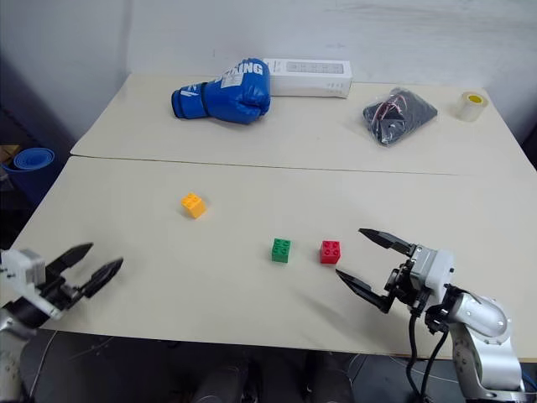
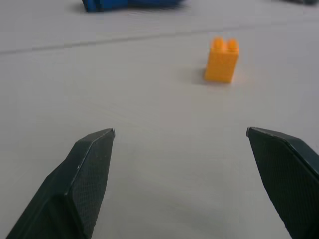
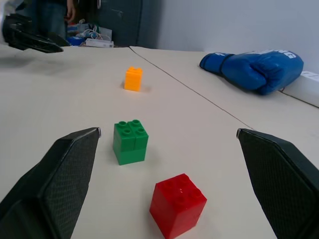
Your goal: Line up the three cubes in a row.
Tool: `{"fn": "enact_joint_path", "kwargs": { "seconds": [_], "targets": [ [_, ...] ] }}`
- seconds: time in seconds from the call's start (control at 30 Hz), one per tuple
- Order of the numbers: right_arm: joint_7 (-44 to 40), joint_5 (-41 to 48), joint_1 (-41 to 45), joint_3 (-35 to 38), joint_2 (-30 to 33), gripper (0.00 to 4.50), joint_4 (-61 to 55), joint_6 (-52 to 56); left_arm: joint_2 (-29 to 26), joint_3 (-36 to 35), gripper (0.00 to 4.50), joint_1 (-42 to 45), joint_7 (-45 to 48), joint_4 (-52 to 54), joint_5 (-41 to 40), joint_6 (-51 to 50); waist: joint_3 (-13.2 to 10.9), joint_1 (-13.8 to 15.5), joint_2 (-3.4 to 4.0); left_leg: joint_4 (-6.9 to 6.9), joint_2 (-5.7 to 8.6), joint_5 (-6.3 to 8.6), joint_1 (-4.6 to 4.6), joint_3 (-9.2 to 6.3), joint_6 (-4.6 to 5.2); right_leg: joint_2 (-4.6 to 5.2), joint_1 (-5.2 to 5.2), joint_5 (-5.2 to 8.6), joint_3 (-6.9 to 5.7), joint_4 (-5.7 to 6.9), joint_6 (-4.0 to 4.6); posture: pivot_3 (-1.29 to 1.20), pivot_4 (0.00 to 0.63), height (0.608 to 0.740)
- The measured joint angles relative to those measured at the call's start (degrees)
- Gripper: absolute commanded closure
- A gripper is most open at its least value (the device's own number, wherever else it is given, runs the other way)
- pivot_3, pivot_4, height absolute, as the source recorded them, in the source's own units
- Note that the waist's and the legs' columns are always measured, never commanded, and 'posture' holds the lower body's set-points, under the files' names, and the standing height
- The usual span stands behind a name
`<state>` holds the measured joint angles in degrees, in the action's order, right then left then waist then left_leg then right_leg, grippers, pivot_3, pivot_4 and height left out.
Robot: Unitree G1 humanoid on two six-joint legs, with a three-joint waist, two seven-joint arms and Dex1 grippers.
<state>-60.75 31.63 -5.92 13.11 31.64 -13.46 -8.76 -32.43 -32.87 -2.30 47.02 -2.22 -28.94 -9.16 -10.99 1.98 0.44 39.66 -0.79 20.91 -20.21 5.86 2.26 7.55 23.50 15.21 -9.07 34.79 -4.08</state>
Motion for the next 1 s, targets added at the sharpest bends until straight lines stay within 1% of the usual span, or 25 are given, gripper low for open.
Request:
{"fn": "enact_joint_path", "kwargs": {
  "seconds": [0.07,0.1,0.17,0.23,0.33,0.43,0.57,0.63,0.67,0.7,0.83,0.9,1.0],
  "targets": [
    [0.36,-0.04,0.36,-0.24,-0.02,0.00,-0.06,-0.03,-0.07,1.28,0.08,1.90,-0.23,-0.04,0.14,-0.09,0.01,-0.51,0.01,-0.03,-0.01,0.02,0.00,0.02,-0.03,-0.05,0.01,0.00,0.00,0.17,0.00,0.00,0.150,0.740],
    [0.60,-0.12,0.33,-0.20,-0.05,0.00,-0.04,-0.06,-0.13,3.05,0.08,3.89,-0.63,-0.65,0.73,-0.48,0.00,-0.60,0.01,-0.04,-0.01,0.01,0.00,0.03,-0.03,-0.07,0.01,0.00,-0.01,0.18,0.00,0.00,0.150,0.740],
    [1.45,-0.77,1.68,-0.97,-0.44,0.00,-0.05,-0.12,0.48,9.53,0.08,13.10,-1.91,-3.40,3.21,-2.19,0.01,-0.28,-0.03,0.01,0.07,-0.11,-0.09,-0.01,-0.03,-0.10,0.03,-0.03,-0.12,0.21,-0.04,0.00,0.150,0.740],
    [2.44,-1.17,3.04,-1.48,-0.64,0.00,-0.23,-0.30,1.56,15.15,0.08,20.14,-3.70,-5.89,5.94,-3.37,0.06,-0.38,-0.08,0.01,0.14,-0.12,-0.01,0.06,0.00,-0.08,-0.03,-0.05,-0.03,0.26,-0.08,0.00,0.150,0.740],
    [3.44,-1.59,2.48,-1.44,-0.68,0.00,-0.16,-0.43,2.29,18.40,0.08,23.83,-5.74,-10.49,8.71,-3.60,0.07,-1.30,-0.08,-0.14,0.06,-0.09,0.03,0.25,-0.04,-0.20,0.04,-0.04,0.00,0.15,-0.08,0.00,0.150,0.740],
    [4.63,-2.47,2.11,-1.62,-1.14,0.00,-0.38,-0.47,4.22,20.56,0.63,27.57,-8.54,-16.72,11.31,-2.99,0.06,-1.81,-0.10,-0.16,0.02,-0.12,-0.04,0.27,-0.05,-0.31,0.12,-0.04,-0.03,0.11,-0.08,0.00,0.150,0.740],
    [5.98,-3.19,-0.14,-1.60,-1.60,0.00,-2.11,-1.07,4.54,21.93,1.88,28.99,-9.34,-19.19,13.27,-1.72,0.06,-1.91,-0.12,-0.13,0.03,-0.15,-0.01,0.28,-0.02,-0.24,0.09,-0.04,0.01,0.13,-0.08,0.00,0.150,0.740],
    [6.57,-3.25,-0.91,-1.55,-1.61,0.00,-2.22,-1.16,4.13,22.24,2.49,28.97,-7.79,-19.17,13.26,-1.66,0.06,-1.90,-0.12,-0.11,0.03,-0.15,-0.01,0.27,-0.02,-0.20,0.09,-0.04,0.01,0.15,-0.08,0.00,0.150,0.740],
    [6.74,-3.27,-1.22,-1.53,-1.61,0.00,-2.24,-1.19,3.82,22.27,2.86,28.95,-6.88,-19.17,13.18,-1.65,0.06,-1.90,-0.12,-0.11,0.03,-0.15,-0.01,0.26,-0.02,-0.19,0.09,-0.04,0.00,0.15,-0.08,0.00,0.150,0.740],
    [6.90,-3.29,-1.46,-1.53,-1.61,0.00,-2.25,-1.20,2.91,22.46,2.99,28.94,-5.00,-19.17,13.02,-1.58,0.06,-1.90,-0.12,-0.11,0.02,-0.15,-0.02,0.26,-0.03,-0.19,0.09,-0.04,0.00,0.15,-0.08,0.00,0.150,0.740],
    [7.07,-3.22,-2.12,-1.44,-1.53,0.00,-2.43,-1.18,-1.79,24.15,2.98,29.84,8.70,-19.33,10.93,0.19,0.06,-1.95,-0.11,-0.10,0.02,-0.15,-0.02,0.26,-0.03,-0.20,0.10,-0.03,0.00,0.15,-0.06,0.00,0.150,0.740],
    [6.72,-3.06,-2.18,-1.35,-0.50,0.00,-2.50,-1.04,-4.17,26.65,2.98,31.68,18.63,-20.07,10.13,2.07,0.06,-1.80,-0.11,-0.05,0.04,-0.15,-0.03,0.25,-0.03,-0.19,0.09,-0.03,-0.01,0.15,-0.06,0.00,0.150,0.740],
    [5.84,-2.46,-2.16,-0.70,1.08,0.00,-2.53,-0.76,-5.56,30.89,2.98,36.24,30.97,-25.14,10.99,9.38,0.06,-1.34,-0.11,-0.01,0.07,-0.15,-0.06,0.26,-0.02,-0.22,0.09,-0.03,-0.02,0.15,-0.06,0.00,0.150,0.740]
  ]
}}
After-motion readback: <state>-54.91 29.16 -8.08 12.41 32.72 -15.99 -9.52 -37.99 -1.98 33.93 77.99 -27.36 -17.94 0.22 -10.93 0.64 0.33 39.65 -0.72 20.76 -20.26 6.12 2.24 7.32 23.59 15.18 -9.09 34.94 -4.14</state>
